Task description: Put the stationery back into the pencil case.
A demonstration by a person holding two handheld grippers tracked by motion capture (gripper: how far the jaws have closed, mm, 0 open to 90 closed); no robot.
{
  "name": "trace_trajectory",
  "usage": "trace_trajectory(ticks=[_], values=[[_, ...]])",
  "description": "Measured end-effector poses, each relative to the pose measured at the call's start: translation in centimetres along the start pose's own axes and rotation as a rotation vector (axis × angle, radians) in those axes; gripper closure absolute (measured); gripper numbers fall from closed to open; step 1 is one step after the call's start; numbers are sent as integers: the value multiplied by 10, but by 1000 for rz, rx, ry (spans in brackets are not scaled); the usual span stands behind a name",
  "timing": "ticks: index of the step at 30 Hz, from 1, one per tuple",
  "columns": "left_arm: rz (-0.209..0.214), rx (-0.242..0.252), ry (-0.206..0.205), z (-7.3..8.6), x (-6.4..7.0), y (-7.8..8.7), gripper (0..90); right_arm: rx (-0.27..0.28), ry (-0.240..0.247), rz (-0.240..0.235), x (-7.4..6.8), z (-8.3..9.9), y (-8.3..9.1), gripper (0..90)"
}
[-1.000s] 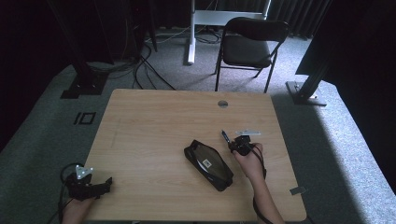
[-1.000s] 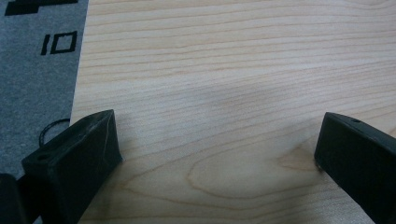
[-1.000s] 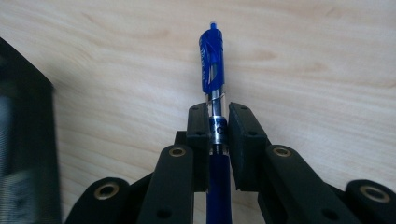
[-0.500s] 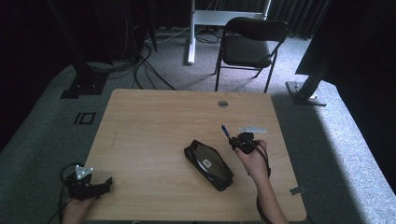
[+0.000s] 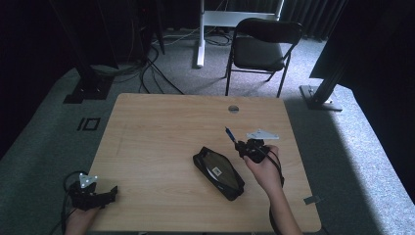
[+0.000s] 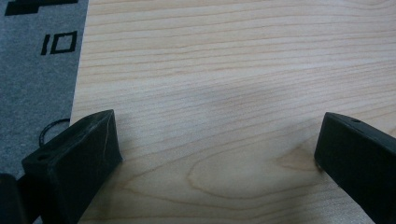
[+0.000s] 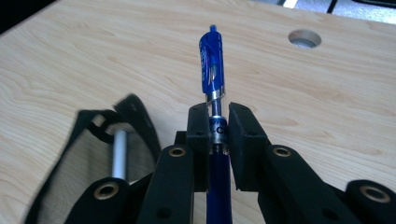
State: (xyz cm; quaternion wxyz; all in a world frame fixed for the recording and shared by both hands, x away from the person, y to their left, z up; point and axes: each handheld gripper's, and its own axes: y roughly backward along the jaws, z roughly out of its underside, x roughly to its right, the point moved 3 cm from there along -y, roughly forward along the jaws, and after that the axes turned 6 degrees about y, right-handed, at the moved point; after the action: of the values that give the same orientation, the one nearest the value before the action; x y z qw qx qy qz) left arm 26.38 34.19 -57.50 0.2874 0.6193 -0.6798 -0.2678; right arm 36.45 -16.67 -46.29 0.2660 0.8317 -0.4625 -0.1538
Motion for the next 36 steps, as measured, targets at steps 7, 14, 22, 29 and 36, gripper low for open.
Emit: trace_trajectory(ticks=[7, 14, 22, 29, 36], values=[[0, 1, 1, 0, 0, 0, 3, 25, 17, -45, -14, -8, 11, 793], [0, 1, 0, 0, 0, 0, 3, 44, 38, -89, -30, -13, 19, 793], [0, 1, -1, 0, 0, 0, 3, 31, 61, -129, -42, -11, 19, 793], [0, 1, 1, 0, 0, 0, 3, -2, 82, -156, -50, -4, 13, 793], [0, 1, 1, 0, 0, 0, 2, -24, 88, -165, -55, 2, 8, 793]])
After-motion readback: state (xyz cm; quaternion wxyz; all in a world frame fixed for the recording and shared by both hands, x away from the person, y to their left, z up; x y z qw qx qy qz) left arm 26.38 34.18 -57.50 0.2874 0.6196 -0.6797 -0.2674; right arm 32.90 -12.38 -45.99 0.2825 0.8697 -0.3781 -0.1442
